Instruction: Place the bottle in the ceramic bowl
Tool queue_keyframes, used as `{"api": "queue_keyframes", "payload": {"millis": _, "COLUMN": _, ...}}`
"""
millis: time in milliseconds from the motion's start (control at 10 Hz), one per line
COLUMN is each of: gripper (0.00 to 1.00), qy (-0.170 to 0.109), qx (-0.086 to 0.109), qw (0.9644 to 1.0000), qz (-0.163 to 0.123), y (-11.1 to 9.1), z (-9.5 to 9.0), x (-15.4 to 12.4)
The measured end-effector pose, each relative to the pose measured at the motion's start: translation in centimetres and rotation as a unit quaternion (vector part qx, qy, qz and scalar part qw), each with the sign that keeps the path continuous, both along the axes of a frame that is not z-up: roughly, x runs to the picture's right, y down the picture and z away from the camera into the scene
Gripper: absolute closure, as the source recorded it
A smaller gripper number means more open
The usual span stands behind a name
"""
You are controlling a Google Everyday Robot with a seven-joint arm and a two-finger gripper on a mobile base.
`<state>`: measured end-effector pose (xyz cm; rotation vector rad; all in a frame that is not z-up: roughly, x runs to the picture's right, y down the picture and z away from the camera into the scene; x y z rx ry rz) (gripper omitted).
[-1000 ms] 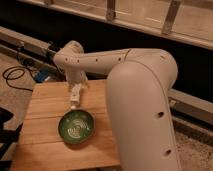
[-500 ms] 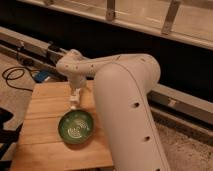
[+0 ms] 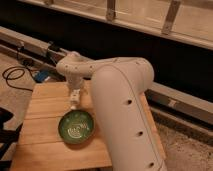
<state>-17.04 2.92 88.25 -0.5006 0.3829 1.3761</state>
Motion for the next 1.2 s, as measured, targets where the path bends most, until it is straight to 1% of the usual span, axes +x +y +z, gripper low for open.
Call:
{"api": "queue_keyframes", "payload": {"millis": 200, "gripper": 0.35, "qy": -0.017, "qx": -0.013, "qw": 0.9998, "qz": 0.003, "y": 0.5, "z": 0.8, "x": -1.3}}
{"api": "queue_keyframes", "payload": {"millis": 300, "gripper": 0.35, "qy": -0.019, "qx": -0.021, "qw": 0.9996, "qz": 0.002, "y": 0.8, "z": 1.3, "x": -1.8}}
{"api": "queue_keyframes", "payload": {"millis": 400, "gripper": 0.35, "qy": -0.022, "qx": -0.023, "qw": 0.9995, "qz": 0.001, "y": 0.9, "z": 1.3, "x": -2.3}}
{"api": "queue_keyframes", "payload": {"millis": 700, "gripper": 0.35, "qy": -0.018, "qx": -0.024, "qw": 0.9995, "qz": 0.0, "y": 1.0, "z": 1.4, "x": -1.8}}
{"api": "queue_keyframes", "payload": {"millis": 800, "gripper": 0.35, "qy": -0.019, "qx": -0.025, "qw": 0.9995, "qz": 0.0, "y": 0.9, "z": 1.3, "x": -2.1}}
{"api": "queue_keyframes", "payload": {"millis": 1200, "gripper": 0.35, "qy": -0.005, "qx": -0.04, "qw": 0.9991, "qz": 0.008, "y": 2.3, "z": 3.5, "x": -1.5}}
